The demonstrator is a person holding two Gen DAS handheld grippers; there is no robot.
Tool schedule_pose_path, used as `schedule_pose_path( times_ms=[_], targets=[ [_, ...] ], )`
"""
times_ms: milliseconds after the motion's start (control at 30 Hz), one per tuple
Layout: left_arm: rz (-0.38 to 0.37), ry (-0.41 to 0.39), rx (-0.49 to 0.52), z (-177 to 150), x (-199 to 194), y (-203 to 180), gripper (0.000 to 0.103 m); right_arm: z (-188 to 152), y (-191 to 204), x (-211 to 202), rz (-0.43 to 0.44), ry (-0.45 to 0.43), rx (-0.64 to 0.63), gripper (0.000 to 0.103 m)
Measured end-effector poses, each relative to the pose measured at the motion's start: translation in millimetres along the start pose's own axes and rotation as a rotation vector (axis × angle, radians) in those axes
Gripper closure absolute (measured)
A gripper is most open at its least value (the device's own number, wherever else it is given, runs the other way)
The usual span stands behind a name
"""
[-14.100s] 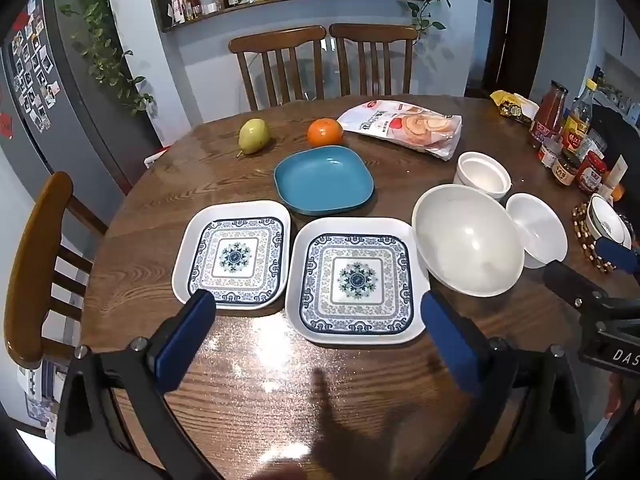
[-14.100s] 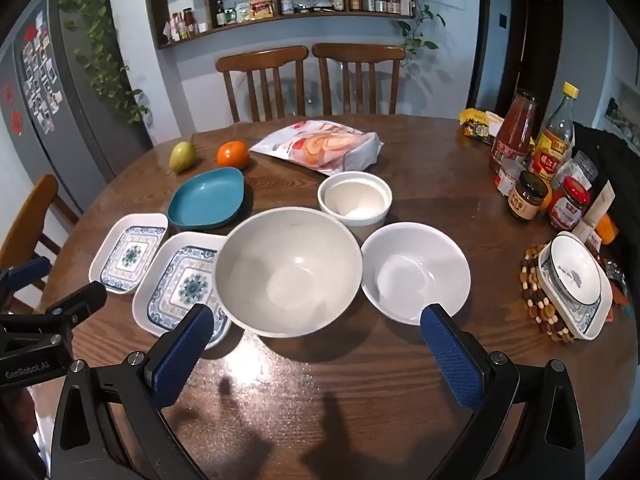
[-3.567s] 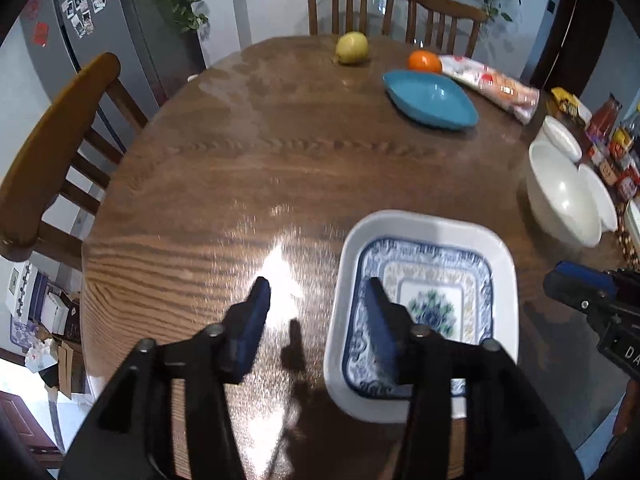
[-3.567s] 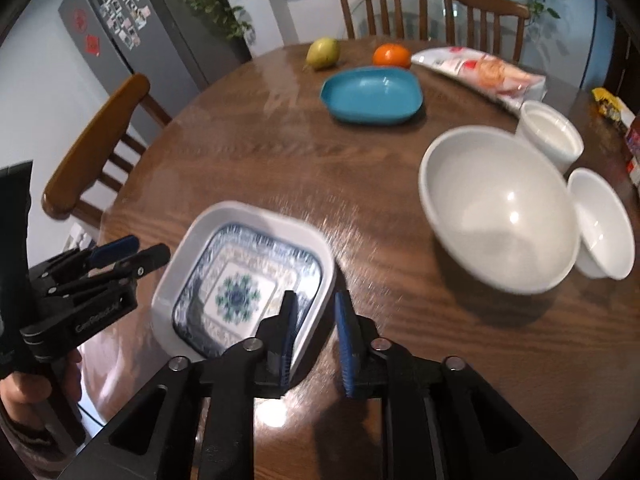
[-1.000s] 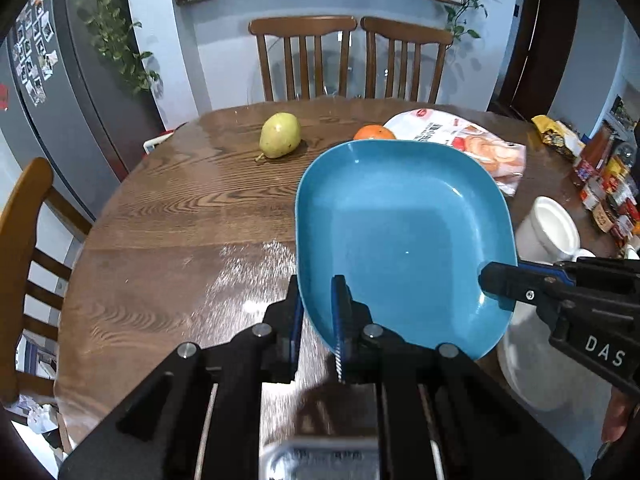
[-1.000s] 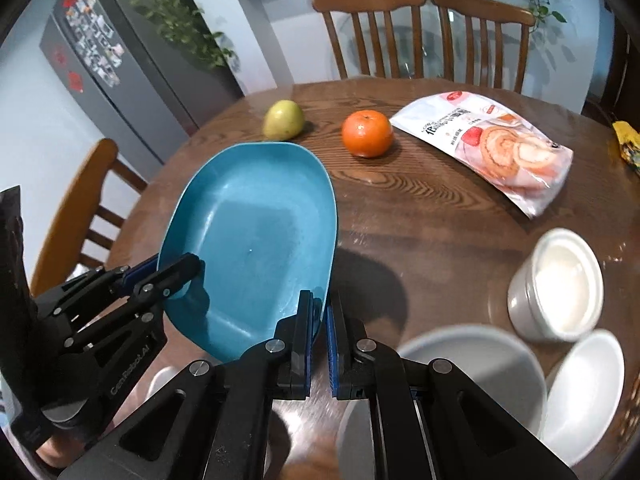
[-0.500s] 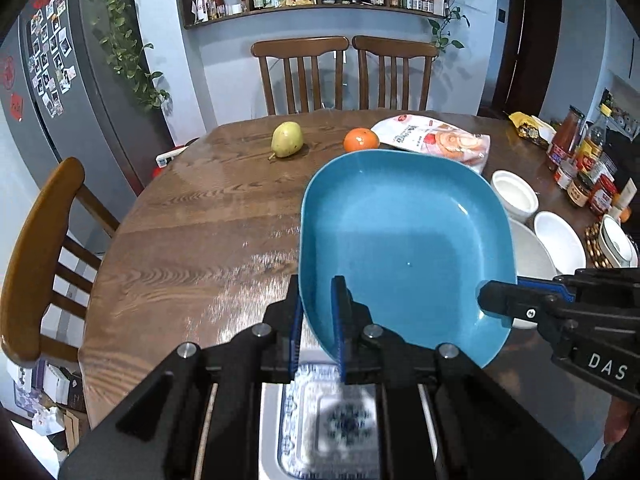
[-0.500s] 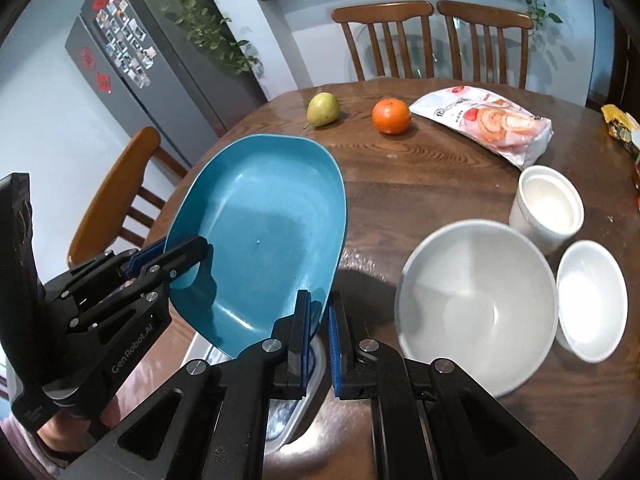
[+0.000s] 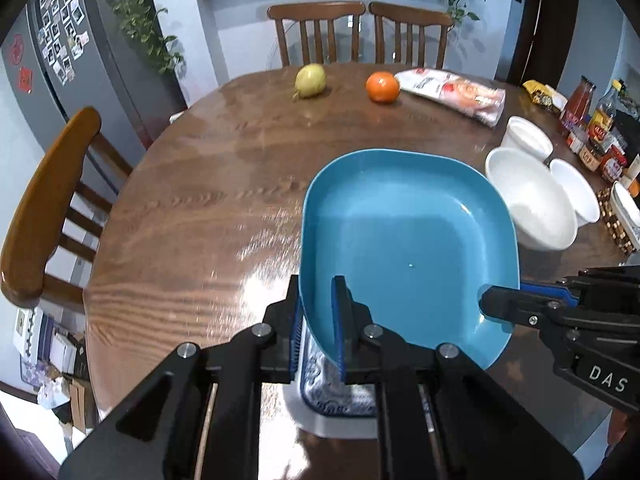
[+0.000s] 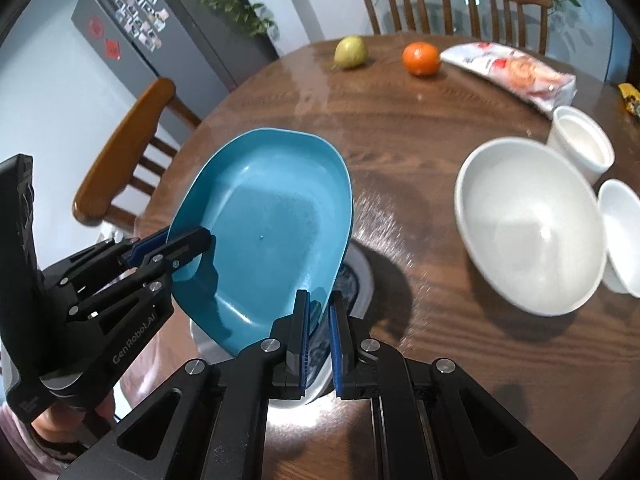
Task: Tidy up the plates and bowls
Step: 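Carry the teal plate over the patterned plate stack and lower it on top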
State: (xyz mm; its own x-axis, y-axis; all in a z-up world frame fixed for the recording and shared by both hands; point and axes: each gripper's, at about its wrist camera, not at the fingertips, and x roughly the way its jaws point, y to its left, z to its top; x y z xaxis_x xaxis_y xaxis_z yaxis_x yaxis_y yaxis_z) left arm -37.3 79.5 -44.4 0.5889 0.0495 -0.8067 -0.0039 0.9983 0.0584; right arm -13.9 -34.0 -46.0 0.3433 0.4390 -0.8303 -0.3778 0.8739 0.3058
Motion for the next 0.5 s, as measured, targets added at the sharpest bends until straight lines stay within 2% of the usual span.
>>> schedule_pose_path(
  times_ms=[500],
  targets=[
    [0.014,0.106,-0.01,-24,29,10,0.091,-16,7,34,0.019,0.114,-0.001,0.091]
  ],
)
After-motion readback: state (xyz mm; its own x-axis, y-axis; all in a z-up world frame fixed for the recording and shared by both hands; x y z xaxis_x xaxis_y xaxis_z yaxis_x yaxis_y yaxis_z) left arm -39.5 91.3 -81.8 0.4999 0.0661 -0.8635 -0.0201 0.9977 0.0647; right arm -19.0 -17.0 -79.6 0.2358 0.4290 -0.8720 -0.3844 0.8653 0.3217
